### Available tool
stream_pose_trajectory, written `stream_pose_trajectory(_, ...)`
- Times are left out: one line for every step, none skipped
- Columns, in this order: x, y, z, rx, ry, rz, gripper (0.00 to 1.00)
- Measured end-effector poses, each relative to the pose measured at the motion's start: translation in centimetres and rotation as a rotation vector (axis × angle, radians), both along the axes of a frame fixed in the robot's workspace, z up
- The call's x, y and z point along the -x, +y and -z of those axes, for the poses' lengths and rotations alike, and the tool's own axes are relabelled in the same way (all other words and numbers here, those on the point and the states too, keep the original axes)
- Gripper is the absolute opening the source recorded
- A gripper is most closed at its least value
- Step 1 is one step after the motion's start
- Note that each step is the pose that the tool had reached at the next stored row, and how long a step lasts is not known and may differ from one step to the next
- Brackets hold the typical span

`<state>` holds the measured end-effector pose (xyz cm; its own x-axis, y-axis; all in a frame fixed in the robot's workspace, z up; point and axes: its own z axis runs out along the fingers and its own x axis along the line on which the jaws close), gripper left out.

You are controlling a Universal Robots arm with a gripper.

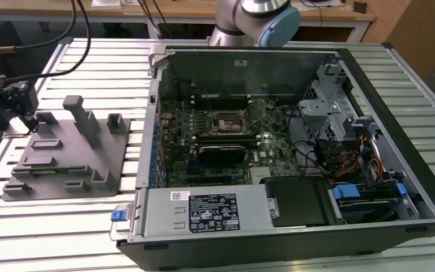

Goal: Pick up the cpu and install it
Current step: 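Pick up the cpu and move it towards the insertion slot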

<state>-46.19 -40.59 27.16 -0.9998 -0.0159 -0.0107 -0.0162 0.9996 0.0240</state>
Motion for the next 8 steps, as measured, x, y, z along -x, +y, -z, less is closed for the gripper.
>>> stream_pose_trajectory(0.0, 0.00, -0.34, -0.0001, -0.0002, 0.000, 0.53)
stream_pose_trajectory(0.0, 0.00, -0.68, -0.0002, -0.0002, 0.000, 0.53)
stream_pose_trajectory(0.0, 0.00, -1.03, -0.0001, -0.0001, 0.000, 0.53)
stream_pose_trajectory(0.0, 0.00, -1.40, -0.0001, -0.0001, 0.000, 0.53)
stream_pose_trajectory(0.0, 0.00, -1.81, -0.0001, -0.0001, 0.000, 0.53)
stream_pose_trajectory(0.0, 0.00, -2.23, -0.0001, -0.0001, 0.000, 0.53)
stream_pose_trajectory(0.0, 0.00, -2.62, 0.0000, -0.0001, 0.000, 0.53)
stream_pose_trajectory(0.0, 0.00, -3.01, -0.0002, -0.0003, 0.000, 0.53)
